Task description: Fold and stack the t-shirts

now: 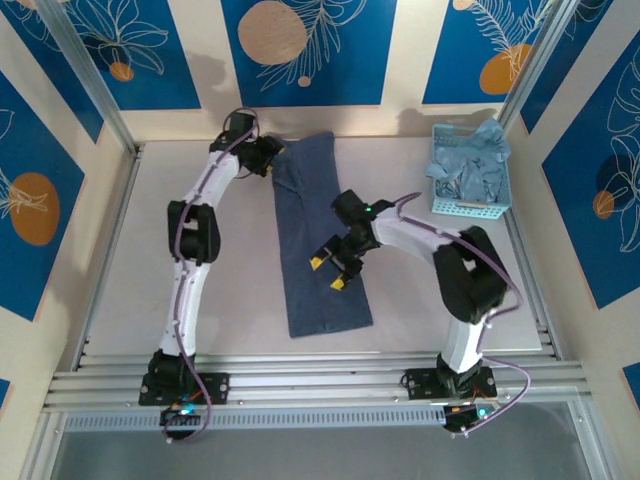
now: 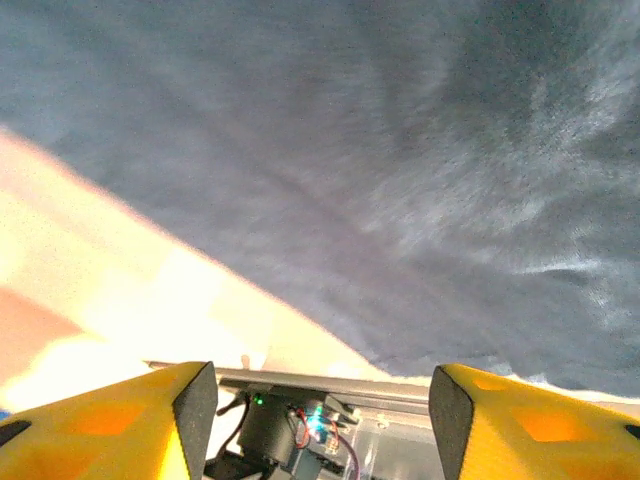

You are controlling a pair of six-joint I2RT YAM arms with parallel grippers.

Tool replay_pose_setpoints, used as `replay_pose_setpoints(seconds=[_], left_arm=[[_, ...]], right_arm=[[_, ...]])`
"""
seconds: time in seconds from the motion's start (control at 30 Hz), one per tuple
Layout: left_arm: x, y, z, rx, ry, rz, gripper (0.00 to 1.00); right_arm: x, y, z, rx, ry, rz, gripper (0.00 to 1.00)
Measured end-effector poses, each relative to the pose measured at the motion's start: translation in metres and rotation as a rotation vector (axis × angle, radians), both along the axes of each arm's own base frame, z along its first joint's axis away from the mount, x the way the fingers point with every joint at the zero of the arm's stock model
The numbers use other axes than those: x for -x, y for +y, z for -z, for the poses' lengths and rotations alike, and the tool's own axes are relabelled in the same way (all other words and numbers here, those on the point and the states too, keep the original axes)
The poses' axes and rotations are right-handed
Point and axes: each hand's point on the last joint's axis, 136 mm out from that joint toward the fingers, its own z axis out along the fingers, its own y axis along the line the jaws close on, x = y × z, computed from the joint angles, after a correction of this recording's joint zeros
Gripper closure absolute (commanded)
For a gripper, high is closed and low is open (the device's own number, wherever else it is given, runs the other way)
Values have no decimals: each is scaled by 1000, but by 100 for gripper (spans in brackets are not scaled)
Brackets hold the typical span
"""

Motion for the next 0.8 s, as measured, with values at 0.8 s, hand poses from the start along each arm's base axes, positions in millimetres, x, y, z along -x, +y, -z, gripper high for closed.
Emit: replay_pose_setpoints(seconds=[0.8], left_arm=[[500,-41,82,-137,717,570,47]], right_arm=[[66,-126,29,43,-139,-251,47]])
